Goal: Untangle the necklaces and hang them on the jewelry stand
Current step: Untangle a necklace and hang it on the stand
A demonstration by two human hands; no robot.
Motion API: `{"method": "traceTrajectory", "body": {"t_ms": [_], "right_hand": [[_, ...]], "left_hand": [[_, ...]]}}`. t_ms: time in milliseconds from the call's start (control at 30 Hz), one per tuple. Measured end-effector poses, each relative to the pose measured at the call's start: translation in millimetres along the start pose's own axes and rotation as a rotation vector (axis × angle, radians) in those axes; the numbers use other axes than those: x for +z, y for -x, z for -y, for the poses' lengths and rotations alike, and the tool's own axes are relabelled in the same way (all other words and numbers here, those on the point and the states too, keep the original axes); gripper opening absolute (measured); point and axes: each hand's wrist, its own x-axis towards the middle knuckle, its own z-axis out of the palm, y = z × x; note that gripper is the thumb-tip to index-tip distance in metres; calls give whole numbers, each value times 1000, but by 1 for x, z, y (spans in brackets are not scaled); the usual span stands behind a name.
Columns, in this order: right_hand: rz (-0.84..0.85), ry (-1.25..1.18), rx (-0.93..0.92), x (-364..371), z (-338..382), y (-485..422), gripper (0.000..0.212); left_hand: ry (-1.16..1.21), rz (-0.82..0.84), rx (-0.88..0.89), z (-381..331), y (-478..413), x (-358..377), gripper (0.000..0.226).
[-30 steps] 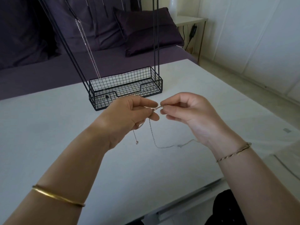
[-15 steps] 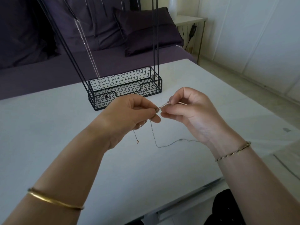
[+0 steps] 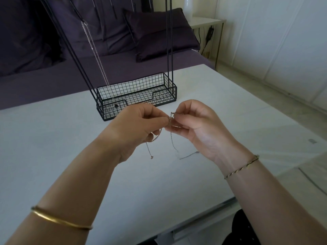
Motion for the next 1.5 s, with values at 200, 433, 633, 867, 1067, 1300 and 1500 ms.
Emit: {"method": "traceTrajectory", "body": {"t_ms": [200,433,633,867,1067,1300,1500], "right_hand": [[-15,69,28,6,-3,3,31],[-73,176,65,4,7,4,29],[-51,448,-33,2,10,9,14],[-56,583,-117,-3,14,8,13],[-54,517,-196,1,8,9,18],[-157,822,-384,4,3,5,31],[-123,803,-361,7,2,6,5]], "left_hand": [[18,-53,-6,-1,-1,-2,10],[-70,-105,-8,1,-2,-4,12],[-123,-101,13,2,-1,-3,13],[-160,-137,0,3,-4,-4,11],[-159,-145,5,4,-5,-4,14],[-133,-161,23,3,-6,-4,14],[-93,-167,35,2,-4,-3,20]]}}
